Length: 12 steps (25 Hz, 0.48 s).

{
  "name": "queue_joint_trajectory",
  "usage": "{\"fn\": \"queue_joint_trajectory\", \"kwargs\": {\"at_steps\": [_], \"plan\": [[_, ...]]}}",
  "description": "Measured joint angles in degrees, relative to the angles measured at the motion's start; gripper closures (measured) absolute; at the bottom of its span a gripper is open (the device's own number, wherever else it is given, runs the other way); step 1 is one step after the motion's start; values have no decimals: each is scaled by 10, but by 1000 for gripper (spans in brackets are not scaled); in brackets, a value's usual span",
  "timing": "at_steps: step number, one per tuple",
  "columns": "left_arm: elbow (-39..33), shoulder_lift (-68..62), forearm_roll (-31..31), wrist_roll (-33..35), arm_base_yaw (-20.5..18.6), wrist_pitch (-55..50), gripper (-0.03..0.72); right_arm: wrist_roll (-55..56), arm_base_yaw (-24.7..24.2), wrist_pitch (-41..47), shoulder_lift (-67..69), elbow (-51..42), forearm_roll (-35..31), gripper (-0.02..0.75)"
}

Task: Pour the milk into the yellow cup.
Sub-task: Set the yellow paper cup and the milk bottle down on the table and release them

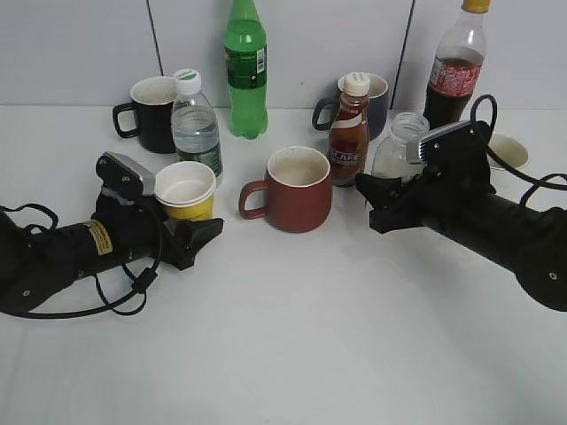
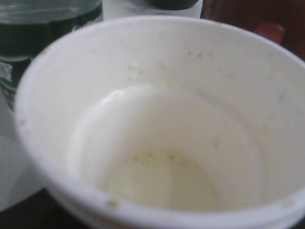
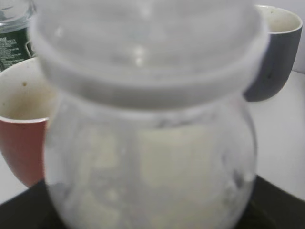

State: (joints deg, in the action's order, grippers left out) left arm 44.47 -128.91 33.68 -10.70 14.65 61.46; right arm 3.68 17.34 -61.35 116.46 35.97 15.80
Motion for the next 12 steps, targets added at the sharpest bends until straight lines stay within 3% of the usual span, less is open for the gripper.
{"fn": "queue_joint_trajectory", "kwargs": {"at_steps": [12], "plan": [[-40, 30, -13, 0, 0, 0, 118, -21, 0, -3, 35, 0, -31, 297]]}}
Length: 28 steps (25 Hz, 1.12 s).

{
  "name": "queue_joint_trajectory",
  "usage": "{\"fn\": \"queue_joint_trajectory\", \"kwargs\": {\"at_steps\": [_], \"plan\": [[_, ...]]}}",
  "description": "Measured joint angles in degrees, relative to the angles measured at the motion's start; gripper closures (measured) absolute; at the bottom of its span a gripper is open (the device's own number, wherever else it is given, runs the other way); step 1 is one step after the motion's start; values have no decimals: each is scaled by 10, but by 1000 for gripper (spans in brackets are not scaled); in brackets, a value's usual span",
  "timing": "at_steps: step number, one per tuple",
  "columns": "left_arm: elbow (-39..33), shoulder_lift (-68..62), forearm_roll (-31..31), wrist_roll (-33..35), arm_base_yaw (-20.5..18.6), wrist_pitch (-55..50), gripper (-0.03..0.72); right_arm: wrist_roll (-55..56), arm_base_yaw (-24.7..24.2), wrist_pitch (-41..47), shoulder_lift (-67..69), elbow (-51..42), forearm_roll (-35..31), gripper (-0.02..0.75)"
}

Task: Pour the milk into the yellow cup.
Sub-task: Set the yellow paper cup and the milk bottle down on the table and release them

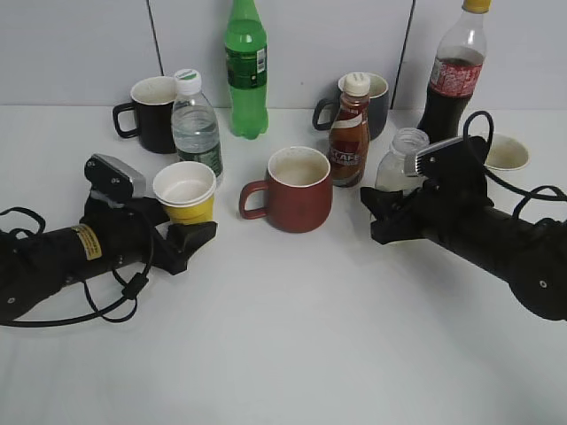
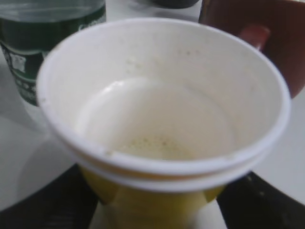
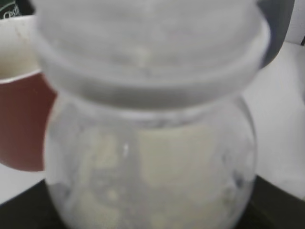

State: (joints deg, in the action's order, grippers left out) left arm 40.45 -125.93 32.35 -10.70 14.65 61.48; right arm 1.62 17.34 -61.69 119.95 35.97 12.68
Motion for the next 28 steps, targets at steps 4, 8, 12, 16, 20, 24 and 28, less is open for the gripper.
{"fn": "queue_joint_trajectory", "kwargs": {"at_steps": [4, 8, 12, 16, 20, 24, 28], "plan": [[-9, 7, -1, 0, 0, 0, 118, -4, 0, -1, 8, -1, 0, 297], [-26, 20, -2, 0, 0, -3, 118, -16, 0, -7, 17, -1, 0, 295], [-43, 34, -11, 0, 0, -3, 118, -16, 0, -25, 26, -1, 0, 295], [-59, 51, -24, 0, 0, -4, 118, -16, 0, -28, 28, -1, -4, 274], [-70, 64, -26, 0, 0, -4, 118, -16, 0, -6, 24, -1, -6, 160], [-79, 80, -26, 0, 0, -17, 118, -16, 0, 48, -2, -1, -8, 134], [-85, 122, -26, 0, 0, -98, 118, -16, 0, 137, -46, -1, -8, 132]]}}
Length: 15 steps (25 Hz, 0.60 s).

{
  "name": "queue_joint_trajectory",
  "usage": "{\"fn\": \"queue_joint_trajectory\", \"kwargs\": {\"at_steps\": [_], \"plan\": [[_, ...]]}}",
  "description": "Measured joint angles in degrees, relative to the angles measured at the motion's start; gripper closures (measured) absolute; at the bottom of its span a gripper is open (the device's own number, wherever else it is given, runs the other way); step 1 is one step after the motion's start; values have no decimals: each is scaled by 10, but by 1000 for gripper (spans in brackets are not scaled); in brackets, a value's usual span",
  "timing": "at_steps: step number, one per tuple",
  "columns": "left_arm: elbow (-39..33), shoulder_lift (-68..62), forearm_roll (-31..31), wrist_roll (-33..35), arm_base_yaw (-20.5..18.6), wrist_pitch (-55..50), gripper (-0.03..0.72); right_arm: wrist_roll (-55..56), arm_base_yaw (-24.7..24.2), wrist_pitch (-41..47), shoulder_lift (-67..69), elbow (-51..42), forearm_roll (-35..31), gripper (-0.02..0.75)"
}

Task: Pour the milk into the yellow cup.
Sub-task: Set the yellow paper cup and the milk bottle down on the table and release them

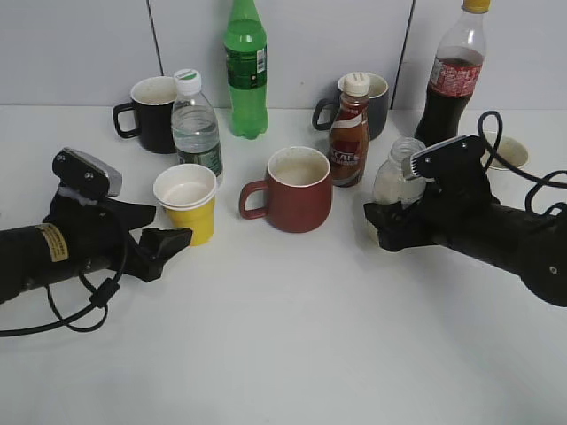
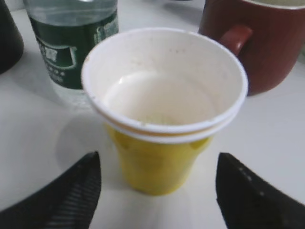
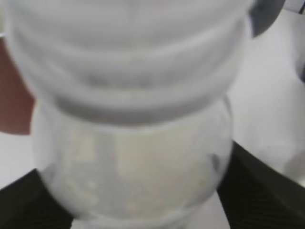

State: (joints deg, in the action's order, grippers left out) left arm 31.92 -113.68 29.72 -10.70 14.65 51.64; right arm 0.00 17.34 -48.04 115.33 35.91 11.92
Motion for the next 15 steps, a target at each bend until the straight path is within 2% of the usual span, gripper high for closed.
{"fn": "queue_joint_trajectory", "kwargs": {"at_steps": [4, 9, 15], "plan": [[0, 62, -1, -5, 6, -118, 118, 37, 0, 109, -55, 0, 4, 132], [0, 145, -16, -64, 22, -231, 118, 107, 0, 237, -125, 0, 59, 134], [-1, 247, -136, -84, 41, -419, 119, 189, 11, 378, -217, 0, 91, 144]]}}
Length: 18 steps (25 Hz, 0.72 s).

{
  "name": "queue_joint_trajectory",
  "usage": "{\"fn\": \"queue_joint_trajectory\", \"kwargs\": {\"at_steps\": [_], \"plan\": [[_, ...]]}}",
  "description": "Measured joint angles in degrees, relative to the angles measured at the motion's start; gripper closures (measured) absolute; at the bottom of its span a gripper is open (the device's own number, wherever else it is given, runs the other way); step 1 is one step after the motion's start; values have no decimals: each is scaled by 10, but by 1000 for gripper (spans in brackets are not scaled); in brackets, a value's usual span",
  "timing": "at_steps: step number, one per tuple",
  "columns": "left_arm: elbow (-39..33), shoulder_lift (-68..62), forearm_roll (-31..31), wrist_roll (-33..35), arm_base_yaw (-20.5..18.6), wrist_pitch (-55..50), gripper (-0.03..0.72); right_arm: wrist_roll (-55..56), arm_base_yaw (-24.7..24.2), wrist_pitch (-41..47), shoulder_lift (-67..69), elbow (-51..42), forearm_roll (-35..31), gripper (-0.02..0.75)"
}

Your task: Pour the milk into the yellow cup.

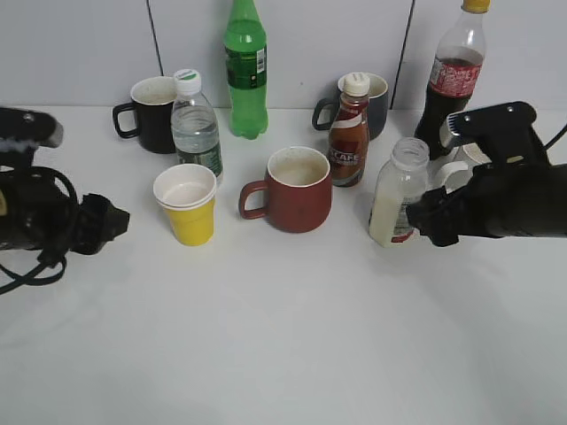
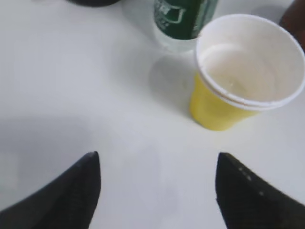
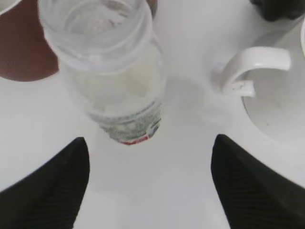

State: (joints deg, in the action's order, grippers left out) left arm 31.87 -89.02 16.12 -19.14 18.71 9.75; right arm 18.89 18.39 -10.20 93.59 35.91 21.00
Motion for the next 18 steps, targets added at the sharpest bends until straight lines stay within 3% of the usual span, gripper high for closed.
{"fn": "queue_joint_trajectory", "kwargs": {"at_steps": [3, 10, 18], "plan": [[0, 85, -48, -2, 11, -130, 120, 7, 32, 90, -56, 0, 0, 145], [12, 290, -68, -2, 27, -392, 120, -4, 126, 331, -209, 0, -18, 145], [51, 566, -79, 13, 27, -652, 120, -165, 134, 519, -427, 1, -193, 150]]}}
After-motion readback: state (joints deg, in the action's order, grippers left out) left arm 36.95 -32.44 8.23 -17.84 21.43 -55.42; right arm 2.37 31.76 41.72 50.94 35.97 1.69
